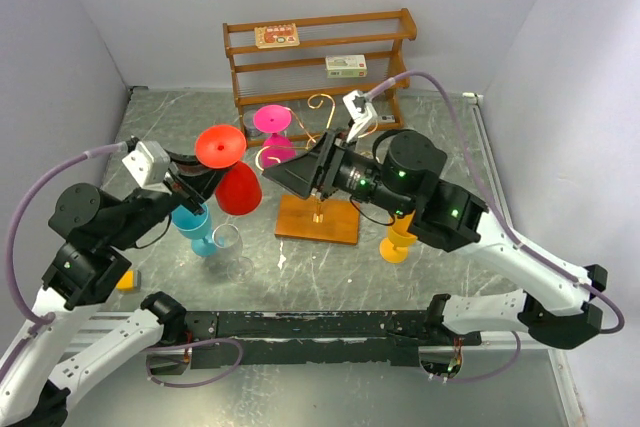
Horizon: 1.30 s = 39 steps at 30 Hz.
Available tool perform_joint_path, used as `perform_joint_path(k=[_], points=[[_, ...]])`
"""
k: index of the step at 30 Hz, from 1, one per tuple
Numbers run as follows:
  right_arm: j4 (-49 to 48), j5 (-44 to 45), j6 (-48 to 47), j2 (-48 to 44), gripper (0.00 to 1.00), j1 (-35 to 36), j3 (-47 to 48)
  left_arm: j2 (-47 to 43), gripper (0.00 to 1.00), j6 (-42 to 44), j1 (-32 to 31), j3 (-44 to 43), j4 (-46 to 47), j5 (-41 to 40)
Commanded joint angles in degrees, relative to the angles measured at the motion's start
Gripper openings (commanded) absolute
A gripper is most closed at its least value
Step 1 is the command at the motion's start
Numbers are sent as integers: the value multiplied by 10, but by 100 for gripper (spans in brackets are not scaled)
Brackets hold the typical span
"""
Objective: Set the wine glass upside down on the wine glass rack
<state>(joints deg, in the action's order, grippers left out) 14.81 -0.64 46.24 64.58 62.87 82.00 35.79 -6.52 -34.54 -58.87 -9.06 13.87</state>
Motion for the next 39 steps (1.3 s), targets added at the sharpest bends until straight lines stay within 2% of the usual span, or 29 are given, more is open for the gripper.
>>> perform_joint_path(k=[1, 4, 10, 14, 22, 24, 29, 33, 36, 39], points=[[-35, -8, 90, 17, 52, 3, 24, -10, 7, 78, 0, 3, 3, 56], [-56, 11, 146, 16, 52, 2, 4, -9, 7, 90, 0, 15, 11, 81], [-49, 31, 200, 45, 49, -3, 16, -1, 7, 100, 0, 22, 18, 100], [-11, 48, 232, 71, 40, -4, 30, -2, 7, 102, 0, 24, 23, 103], [-34, 33, 244, 89, 32, -4, 9, -7, 7, 100, 0, 26, 13, 110], [-31, 30, 248, 92, 27, -4, 11, -8, 7, 97, 0, 30, 12, 111], [-14, 27, 276, 90, 3, -4, 4, -13, 10, 82, 0, 48, 16, 108], [6, 20, 298, 90, 0, -4, 7, -23, 23, 62, 0, 67, 11, 106], [26, 25, 314, 91, 0, -4, 13, -35, 38, 45, 0, 75, 1, 96], [36, 34, 332, 89, 0, -4, 13, -50, 58, 30, 0, 79, -13, 83]])
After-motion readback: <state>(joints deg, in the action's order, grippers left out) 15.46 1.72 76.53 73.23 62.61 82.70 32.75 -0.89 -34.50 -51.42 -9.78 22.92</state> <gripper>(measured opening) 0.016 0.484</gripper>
